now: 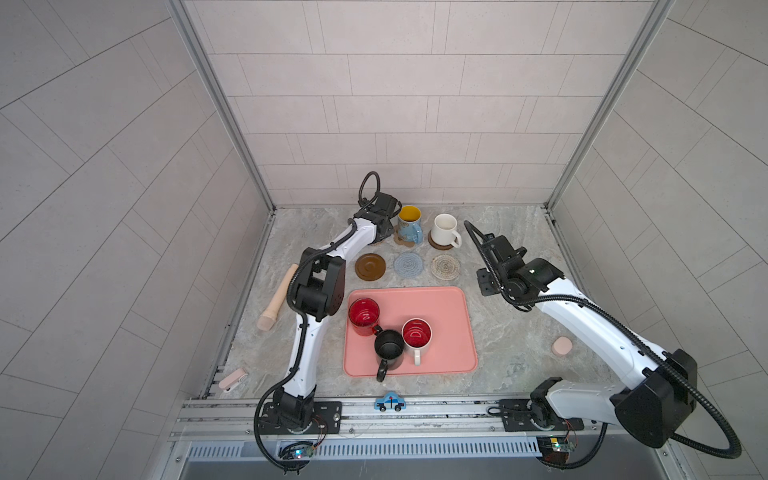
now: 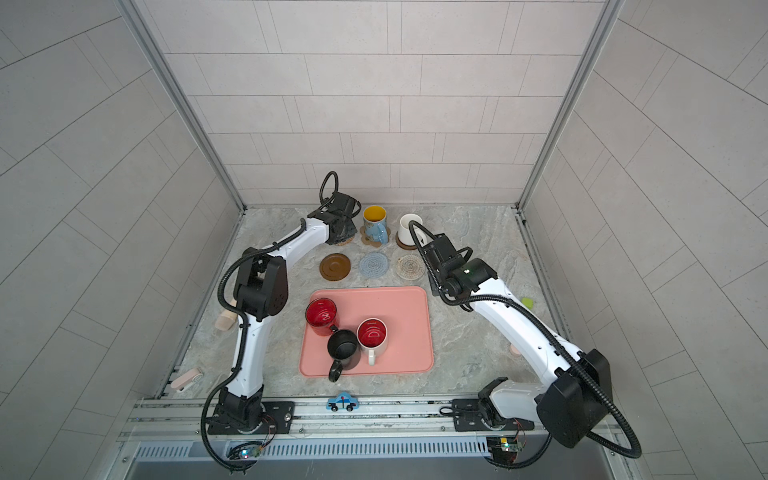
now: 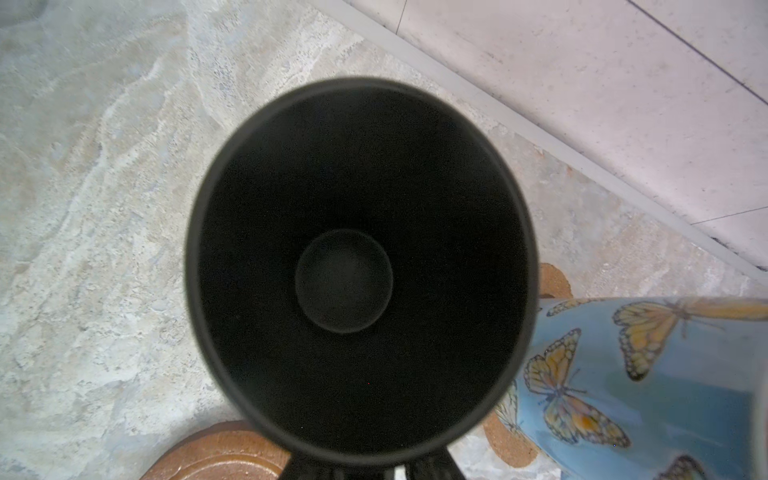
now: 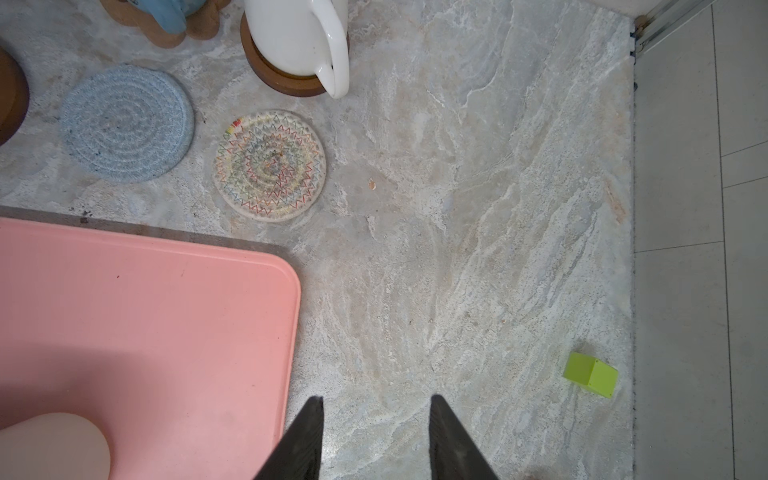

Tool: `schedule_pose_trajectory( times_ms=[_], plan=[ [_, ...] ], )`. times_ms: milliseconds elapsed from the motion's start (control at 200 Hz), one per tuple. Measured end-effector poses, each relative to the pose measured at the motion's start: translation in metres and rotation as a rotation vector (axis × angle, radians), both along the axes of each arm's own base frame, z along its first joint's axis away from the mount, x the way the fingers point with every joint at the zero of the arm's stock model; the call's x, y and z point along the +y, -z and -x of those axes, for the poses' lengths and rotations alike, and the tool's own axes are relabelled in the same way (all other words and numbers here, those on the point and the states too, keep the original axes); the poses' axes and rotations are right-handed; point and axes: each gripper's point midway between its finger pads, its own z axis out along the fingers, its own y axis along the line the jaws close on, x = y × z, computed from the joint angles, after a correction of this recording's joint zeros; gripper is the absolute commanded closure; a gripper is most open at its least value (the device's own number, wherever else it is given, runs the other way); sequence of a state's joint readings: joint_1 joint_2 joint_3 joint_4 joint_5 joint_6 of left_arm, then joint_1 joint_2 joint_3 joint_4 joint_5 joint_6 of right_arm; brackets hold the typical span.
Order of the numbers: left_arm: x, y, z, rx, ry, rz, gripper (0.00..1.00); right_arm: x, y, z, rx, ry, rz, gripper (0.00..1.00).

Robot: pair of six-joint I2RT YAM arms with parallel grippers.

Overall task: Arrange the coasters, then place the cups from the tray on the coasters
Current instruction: 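Lower the black mug onto the rattan coaster and open the left gripper, then raise the left gripper off the black mug while the right arm reaches toward the tray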

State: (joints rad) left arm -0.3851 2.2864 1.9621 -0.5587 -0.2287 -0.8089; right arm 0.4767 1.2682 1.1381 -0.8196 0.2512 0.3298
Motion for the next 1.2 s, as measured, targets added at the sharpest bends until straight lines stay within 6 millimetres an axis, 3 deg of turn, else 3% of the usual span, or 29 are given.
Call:
schedule_pose_trajectory(
  times_ms=[615, 1201],
  plan=[
    [-0.009, -0.006, 0.008, -0.005, 0.017, 0.037, 0.57, -0.001, -0.005, 0.001, -0.015, 0.001, -0.008, 0.56],
    [0.0, -0.059, 0.052, -0.06, 0.055, 0.102, 0.53, -0.004, -0.018, 0.007, -0.051, 0.016, -0.035, 0.55]
  ],
)
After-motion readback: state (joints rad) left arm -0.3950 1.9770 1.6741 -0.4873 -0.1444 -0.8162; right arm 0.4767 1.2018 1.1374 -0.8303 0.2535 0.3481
